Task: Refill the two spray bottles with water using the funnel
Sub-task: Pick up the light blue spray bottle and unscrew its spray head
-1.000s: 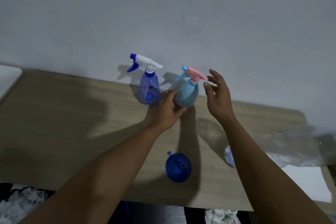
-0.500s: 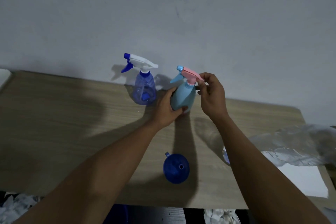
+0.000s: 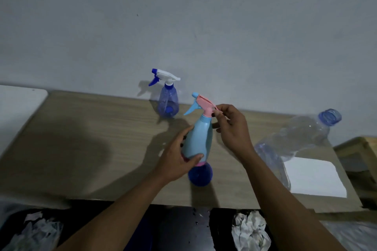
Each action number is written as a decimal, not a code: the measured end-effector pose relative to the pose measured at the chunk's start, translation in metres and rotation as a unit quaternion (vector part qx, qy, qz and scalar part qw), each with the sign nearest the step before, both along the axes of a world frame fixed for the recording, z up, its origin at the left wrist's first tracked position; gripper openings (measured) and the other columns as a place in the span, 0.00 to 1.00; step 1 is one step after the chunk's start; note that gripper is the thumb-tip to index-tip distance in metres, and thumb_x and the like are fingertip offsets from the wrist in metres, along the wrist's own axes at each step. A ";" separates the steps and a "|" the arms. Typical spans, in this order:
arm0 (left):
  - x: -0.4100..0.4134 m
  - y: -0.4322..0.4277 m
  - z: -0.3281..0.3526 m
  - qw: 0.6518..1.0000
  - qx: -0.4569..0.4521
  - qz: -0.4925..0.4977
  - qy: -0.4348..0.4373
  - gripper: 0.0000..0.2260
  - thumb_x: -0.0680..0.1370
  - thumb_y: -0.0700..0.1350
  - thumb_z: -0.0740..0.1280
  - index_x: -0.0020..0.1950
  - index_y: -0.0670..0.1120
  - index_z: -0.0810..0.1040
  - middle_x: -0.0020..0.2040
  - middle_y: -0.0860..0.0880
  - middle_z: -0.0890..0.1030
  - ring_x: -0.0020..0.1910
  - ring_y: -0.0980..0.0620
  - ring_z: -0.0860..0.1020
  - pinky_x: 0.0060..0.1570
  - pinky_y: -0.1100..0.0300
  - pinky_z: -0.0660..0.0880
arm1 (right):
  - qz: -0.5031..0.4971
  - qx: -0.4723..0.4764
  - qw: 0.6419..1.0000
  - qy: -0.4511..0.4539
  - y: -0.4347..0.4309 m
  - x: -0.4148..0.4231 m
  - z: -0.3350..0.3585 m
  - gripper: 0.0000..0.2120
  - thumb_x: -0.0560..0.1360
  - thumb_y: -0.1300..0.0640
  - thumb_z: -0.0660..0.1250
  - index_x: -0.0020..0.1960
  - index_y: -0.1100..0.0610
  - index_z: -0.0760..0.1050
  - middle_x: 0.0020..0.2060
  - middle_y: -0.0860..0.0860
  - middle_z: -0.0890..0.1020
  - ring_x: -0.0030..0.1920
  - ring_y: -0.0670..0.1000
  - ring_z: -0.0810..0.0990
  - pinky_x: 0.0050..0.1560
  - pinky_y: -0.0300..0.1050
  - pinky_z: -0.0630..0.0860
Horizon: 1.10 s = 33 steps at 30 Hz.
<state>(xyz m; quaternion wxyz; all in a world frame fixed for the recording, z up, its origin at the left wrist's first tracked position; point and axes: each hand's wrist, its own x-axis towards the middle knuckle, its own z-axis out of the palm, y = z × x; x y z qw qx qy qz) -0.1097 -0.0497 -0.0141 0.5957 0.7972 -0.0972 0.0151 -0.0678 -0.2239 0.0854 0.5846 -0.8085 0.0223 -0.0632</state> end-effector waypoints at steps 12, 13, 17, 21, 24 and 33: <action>-0.080 0.006 0.058 1.000 -0.003 -0.018 -0.013 0.33 0.72 0.50 0.78 0.71 0.65 0.67 0.70 0.62 0.70 0.66 0.53 0.74 0.53 0.49 0.82 | 0.094 0.085 0.992 -0.019 0.001 -0.072 0.035 0.05 0.82 0.61 0.64 0.57 0.56 0.70 0.51 0.58 0.83 0.47 0.50 0.83 0.45 0.47 0.79; -0.083 0.006 0.064 1.000 -0.006 -0.016 -0.018 0.33 0.71 0.50 0.78 0.71 0.65 0.68 0.70 0.59 0.71 0.66 0.52 0.75 0.53 0.49 0.82 | 0.116 0.085 0.989 -0.023 0.000 -0.074 0.039 0.04 0.82 0.62 0.64 0.56 0.58 0.72 0.53 0.58 0.83 0.50 0.51 0.82 0.47 0.49 0.79; -0.091 0.003 0.079 0.999 -0.005 -0.018 -0.040 0.33 0.71 0.47 0.79 0.71 0.65 0.69 0.71 0.59 0.71 0.65 0.54 0.75 0.54 0.56 0.80 | 0.150 0.073 0.985 -0.036 0.001 -0.079 0.054 0.10 0.80 0.62 0.67 0.60 0.57 0.81 0.55 0.51 0.85 0.55 0.45 0.83 0.53 0.40 0.78; -0.097 0.001 0.089 0.999 -0.004 -0.035 -0.040 0.37 0.69 0.48 0.80 0.72 0.66 0.67 0.72 0.60 0.69 0.65 0.52 0.75 0.50 0.58 0.81 | 0.146 0.098 0.984 -0.042 -0.003 -0.080 0.068 0.12 0.79 0.62 0.69 0.61 0.55 0.83 0.56 0.49 0.86 0.59 0.50 0.83 0.62 0.48 0.79; -0.101 0.001 0.091 0.998 -0.011 -0.048 -0.035 0.40 0.67 0.48 0.82 0.73 0.64 0.67 0.72 0.60 0.68 0.64 0.48 0.75 0.45 0.54 0.82 | 0.153 0.105 0.982 -0.037 -0.004 -0.083 0.074 0.12 0.79 0.63 0.69 0.61 0.57 0.82 0.55 0.50 0.86 0.58 0.51 0.83 0.60 0.47 0.79; -0.112 0.011 0.101 0.996 0.005 -0.059 -0.071 0.41 0.67 0.49 0.81 0.75 0.61 0.65 0.72 0.59 0.68 0.65 0.49 0.74 0.42 0.53 0.82 | 0.160 0.102 0.980 -0.051 -0.004 -0.091 0.082 0.11 0.76 0.65 0.73 0.56 0.55 0.84 0.52 0.54 0.87 0.53 0.56 0.83 0.60 0.52 0.80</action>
